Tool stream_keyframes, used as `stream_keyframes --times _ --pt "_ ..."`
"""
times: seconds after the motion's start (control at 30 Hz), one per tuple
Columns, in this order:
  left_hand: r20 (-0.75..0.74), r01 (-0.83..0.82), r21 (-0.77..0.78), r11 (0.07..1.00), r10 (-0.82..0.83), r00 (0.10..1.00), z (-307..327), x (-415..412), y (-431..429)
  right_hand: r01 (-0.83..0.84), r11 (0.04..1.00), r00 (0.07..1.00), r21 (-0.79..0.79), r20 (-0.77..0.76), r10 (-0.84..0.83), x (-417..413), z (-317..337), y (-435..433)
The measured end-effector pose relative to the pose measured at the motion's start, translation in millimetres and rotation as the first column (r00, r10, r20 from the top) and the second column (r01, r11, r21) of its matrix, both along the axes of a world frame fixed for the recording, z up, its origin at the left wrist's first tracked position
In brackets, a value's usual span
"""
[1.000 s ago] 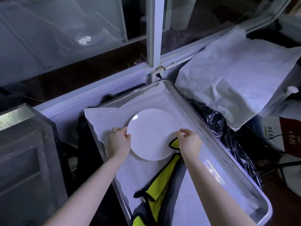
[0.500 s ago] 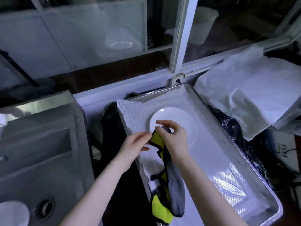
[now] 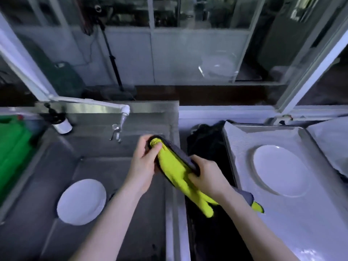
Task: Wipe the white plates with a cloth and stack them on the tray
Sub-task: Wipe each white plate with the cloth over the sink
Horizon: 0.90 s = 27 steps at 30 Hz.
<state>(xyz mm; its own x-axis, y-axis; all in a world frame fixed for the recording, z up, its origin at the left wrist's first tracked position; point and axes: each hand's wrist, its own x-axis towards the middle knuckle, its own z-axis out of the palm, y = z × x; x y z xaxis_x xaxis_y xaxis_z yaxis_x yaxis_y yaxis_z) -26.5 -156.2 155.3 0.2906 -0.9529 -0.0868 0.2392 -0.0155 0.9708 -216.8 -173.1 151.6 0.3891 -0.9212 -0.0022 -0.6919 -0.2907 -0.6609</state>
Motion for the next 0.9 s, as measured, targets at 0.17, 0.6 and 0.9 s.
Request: stream_keyframes --times 0.17,0.6,0.9 --pt "0.109 -0.09 0.022 0.996 0.087 0.99 -25.9 83.7 14.2 0.089 0.989 0.994 0.122 0.044 -0.095 50.2 -24.8 5.5" --pt "0.39 -0.17 0.502 0.848 -0.047 0.919 -191.1 270.7 71.8 0.195 0.958 0.98 0.211 -0.008 -0.198 213.3 -81.3 0.3" --pt "0.618 -0.28 0.638 0.717 -0.26 0.742 -299.8 372.7 72.5 0.252 0.904 0.965 0.345 -0.161 -0.207 316.1 -173.2 -24.3"
